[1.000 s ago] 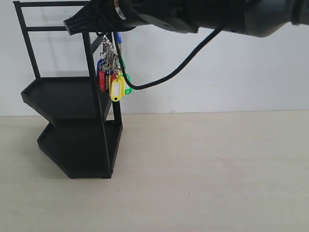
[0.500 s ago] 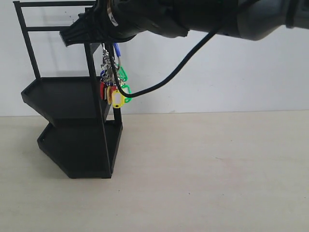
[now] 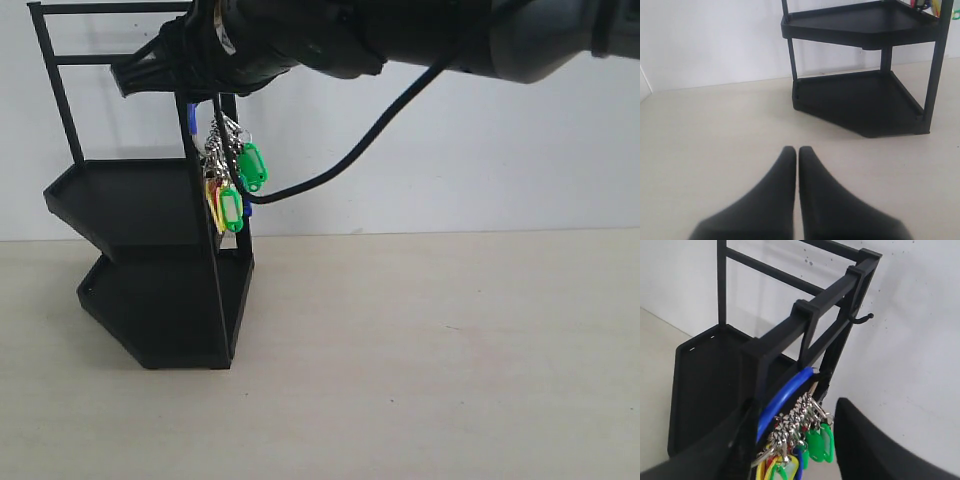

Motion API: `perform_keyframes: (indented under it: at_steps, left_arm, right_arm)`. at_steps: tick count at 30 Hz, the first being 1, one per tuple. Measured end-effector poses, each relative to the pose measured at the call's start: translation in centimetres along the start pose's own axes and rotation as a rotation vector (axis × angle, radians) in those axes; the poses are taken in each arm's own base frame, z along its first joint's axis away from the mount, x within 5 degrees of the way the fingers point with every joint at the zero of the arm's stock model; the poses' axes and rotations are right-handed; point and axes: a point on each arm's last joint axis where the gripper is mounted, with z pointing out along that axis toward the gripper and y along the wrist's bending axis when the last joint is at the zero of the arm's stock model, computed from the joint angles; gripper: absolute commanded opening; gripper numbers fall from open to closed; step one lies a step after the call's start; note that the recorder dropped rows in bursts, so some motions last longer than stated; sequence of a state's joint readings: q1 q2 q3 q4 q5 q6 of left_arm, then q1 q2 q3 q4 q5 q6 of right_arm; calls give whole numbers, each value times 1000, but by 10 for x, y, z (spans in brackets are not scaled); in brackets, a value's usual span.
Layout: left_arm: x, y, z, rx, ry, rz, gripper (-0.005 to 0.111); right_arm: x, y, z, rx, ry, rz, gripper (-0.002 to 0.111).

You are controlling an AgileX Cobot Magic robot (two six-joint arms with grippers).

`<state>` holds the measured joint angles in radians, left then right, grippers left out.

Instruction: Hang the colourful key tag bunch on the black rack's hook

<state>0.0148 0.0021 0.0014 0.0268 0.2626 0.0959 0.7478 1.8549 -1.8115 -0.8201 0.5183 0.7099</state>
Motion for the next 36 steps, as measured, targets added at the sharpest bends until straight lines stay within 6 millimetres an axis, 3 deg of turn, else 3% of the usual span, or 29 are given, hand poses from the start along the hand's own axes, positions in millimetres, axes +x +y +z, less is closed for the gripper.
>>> perform_keyframes:
  at_steps: [3,4,7,11,13,17,21,26,36]
  left_arm:
    - [0,0,0,0,0,0,4]
    - [0,0,0,0,0,0,4]
    - [0,0,0,0,0,0,4]
    - [0,0,0,0,0,0,4]
    - [0,0,0,0,0,0,4]
    - [0,0,0,0,0,0,4]
    - [0,0,0,0,0,0,4]
    - [0,0,0,0,0,0,4]
    - [0,0,0,0,0,0,4]
  right_arm:
    - [-1,-3,-4,19,15,19,28]
    - [-2,-5,-6,30,24,26,19]
    - [-14,-26,-38,135,79,62,-1]
    - [-23,-53,-80,258,165,56,0]
    - [-22,-55,-93,264,187,28,0]
    - [1,-42,-130,185,217,-22,0]
    - [41,-36,-155,109,258,-55,0]
    - [69,-40,-169,114,406,20,0]
    - [71,-40,-169,117,422,32,0]
